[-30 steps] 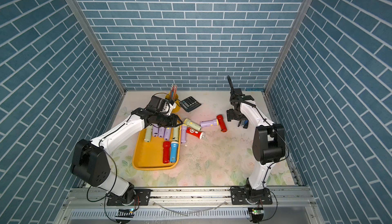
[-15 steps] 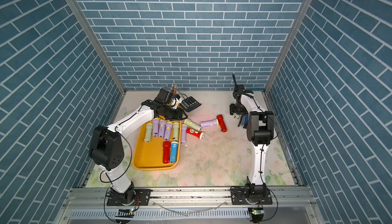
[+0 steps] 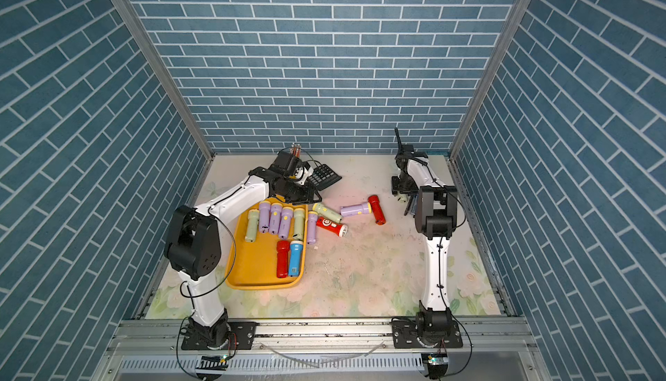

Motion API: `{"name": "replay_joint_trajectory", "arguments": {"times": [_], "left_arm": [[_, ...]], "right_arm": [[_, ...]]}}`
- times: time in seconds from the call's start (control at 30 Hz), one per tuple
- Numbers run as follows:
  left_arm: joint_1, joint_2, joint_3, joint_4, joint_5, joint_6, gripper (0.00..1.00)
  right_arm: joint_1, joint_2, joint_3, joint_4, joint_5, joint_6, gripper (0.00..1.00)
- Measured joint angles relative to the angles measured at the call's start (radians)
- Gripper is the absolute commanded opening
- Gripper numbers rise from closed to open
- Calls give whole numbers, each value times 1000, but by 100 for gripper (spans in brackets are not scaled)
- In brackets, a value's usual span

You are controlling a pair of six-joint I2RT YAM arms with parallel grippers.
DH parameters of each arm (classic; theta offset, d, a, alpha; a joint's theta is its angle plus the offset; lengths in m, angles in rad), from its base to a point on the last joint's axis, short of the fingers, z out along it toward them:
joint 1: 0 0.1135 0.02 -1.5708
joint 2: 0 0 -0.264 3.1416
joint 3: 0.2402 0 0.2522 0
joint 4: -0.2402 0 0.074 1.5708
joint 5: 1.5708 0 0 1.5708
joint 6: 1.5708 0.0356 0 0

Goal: Put the flashlights into the storage boxes
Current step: Pick up the flashlight from the center of the board.

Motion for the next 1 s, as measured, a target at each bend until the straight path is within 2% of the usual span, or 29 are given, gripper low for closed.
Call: {"name": "replay_joint_trajectory", "arguments": {"times": [0.2,0.47,0.63,0.8,1.0], "left_arm": [[-6,0,11,-6,0,-2,48],[-8,-15,-9,3,-3,-4,48],[-11,-89,-66,24,-5,-18,48],[-25,-188,-106,62,0,-27,48],[-41,-304,-204,160,32,-72,48]], "right_arm": [[-1,3,0,-15,11,-6,37],[-1,-24,-29,-6,-38,-4,31],[2,-196,-198,55,-117,19,29],[19,-469,-416,187,-209,69,27],[121,-742,-695,364,-275,113,26]]}}
